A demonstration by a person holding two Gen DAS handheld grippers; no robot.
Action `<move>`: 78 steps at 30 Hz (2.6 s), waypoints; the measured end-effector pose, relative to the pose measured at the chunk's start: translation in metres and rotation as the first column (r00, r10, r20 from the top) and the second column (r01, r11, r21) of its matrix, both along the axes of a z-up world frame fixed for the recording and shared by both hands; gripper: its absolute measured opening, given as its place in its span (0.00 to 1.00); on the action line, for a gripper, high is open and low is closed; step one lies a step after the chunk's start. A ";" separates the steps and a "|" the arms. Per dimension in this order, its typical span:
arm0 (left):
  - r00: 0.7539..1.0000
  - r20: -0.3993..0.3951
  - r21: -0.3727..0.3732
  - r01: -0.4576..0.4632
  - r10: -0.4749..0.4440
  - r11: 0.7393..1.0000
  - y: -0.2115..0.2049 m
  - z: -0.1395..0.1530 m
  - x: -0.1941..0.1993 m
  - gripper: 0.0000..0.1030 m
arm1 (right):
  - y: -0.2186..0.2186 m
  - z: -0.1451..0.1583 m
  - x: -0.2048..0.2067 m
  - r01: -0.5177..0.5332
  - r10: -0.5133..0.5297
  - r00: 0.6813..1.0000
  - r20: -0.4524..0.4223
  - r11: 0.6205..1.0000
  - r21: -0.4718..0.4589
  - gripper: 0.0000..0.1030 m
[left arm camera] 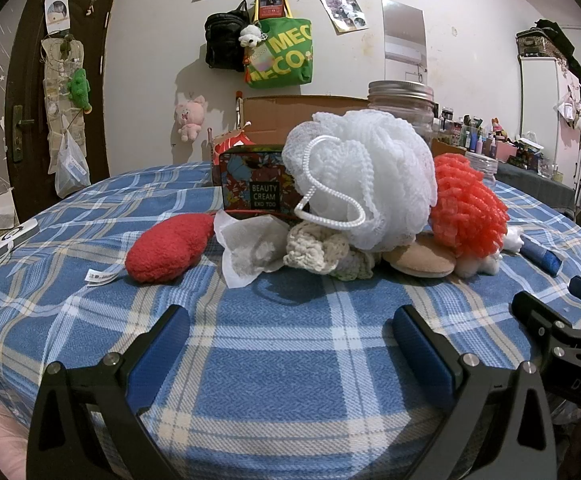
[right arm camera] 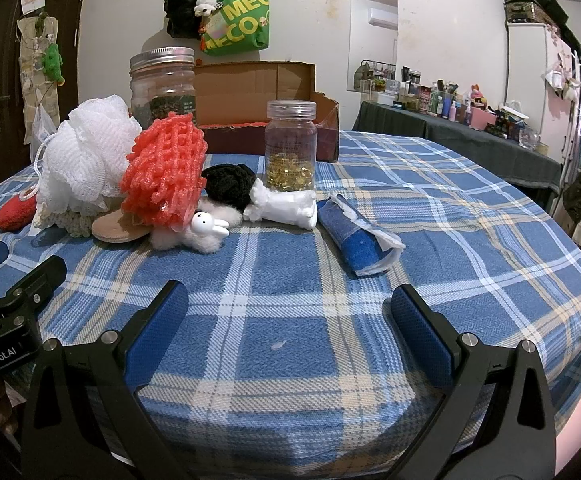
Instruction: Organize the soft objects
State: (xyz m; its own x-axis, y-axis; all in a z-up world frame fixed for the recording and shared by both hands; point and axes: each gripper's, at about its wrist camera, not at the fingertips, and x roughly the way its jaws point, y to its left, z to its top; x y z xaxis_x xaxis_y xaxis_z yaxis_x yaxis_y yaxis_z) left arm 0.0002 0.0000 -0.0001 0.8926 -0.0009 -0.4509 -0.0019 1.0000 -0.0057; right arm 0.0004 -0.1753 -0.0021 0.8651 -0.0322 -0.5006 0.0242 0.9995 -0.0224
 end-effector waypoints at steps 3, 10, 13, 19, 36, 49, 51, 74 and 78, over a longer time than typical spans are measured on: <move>1.000 0.000 0.000 0.000 0.000 1.000 0.000 0.000 0.000 1.00 | 0.000 0.000 0.000 0.000 0.000 1.000 0.001 1.000 0.001 1.00; 1.000 0.000 0.000 0.000 0.000 1.000 0.000 0.000 0.000 1.00 | 0.000 0.000 0.000 0.000 0.000 1.000 0.001 1.000 0.001 1.00; 1.000 -0.001 0.000 0.000 0.000 1.000 0.000 0.000 0.000 1.00 | 0.000 0.000 0.000 0.000 0.000 1.000 0.001 1.000 0.001 1.00; 1.000 0.000 -0.001 0.000 0.000 1.000 0.000 0.000 0.000 1.00 | 0.000 0.000 0.000 0.000 0.000 1.000 0.001 1.000 0.001 1.00; 1.000 -0.002 -0.001 0.000 0.000 1.000 0.000 0.000 0.000 1.00 | 0.000 0.000 0.000 0.000 0.000 1.000 0.001 1.000 0.001 1.00; 1.000 -0.003 -0.002 0.001 -0.001 1.000 0.000 0.000 0.000 1.00 | 0.000 -0.001 0.000 0.000 0.000 1.000 0.001 1.000 0.002 1.00; 1.000 -0.008 -0.005 0.005 -0.005 1.000 0.000 0.001 0.000 1.00 | 0.000 -0.001 0.000 0.000 0.000 1.000 -0.001 1.000 0.004 1.00; 0.973 0.005 -0.101 0.230 -0.231 0.968 0.017 0.071 0.038 1.00 | -0.020 0.059 0.041 -0.221 0.219 0.975 0.033 0.958 0.183 1.00; 0.967 -0.021 -0.095 0.250 -0.253 0.963 0.014 0.074 0.051 1.00 | -0.017 0.063 0.057 -0.282 0.284 0.959 0.012 0.942 0.181 1.00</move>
